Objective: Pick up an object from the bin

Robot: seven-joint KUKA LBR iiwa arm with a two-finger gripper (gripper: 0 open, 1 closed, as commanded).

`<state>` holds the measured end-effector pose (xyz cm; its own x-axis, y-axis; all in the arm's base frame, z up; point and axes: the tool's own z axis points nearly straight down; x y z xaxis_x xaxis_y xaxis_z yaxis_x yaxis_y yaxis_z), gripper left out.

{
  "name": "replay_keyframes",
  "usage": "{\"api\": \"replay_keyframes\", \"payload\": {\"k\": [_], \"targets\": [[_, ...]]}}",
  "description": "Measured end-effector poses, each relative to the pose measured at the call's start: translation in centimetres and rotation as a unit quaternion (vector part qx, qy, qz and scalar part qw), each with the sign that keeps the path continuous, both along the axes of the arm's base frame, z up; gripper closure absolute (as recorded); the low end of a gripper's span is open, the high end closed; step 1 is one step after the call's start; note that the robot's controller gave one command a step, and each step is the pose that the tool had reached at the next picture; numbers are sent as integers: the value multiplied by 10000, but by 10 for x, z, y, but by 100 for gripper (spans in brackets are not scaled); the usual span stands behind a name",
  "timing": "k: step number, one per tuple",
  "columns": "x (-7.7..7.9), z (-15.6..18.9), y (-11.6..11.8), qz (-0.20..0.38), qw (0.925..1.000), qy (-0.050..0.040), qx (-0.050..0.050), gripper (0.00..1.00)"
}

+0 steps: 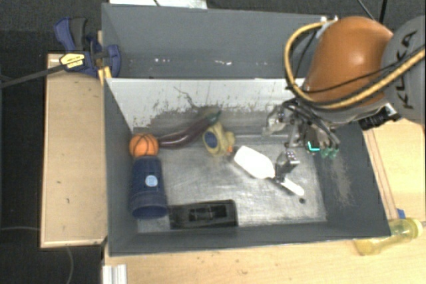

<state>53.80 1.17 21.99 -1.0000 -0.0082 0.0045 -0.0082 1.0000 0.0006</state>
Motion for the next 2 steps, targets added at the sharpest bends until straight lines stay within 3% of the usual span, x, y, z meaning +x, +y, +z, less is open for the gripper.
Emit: {"api": "replay_keyframes", "payload": {"k": [1, 2], "targets": [[2, 4, 0, -2, 10000, -40, 1, 0], [11, -36, -2, -29, 10000, -83, 2, 0]]}}
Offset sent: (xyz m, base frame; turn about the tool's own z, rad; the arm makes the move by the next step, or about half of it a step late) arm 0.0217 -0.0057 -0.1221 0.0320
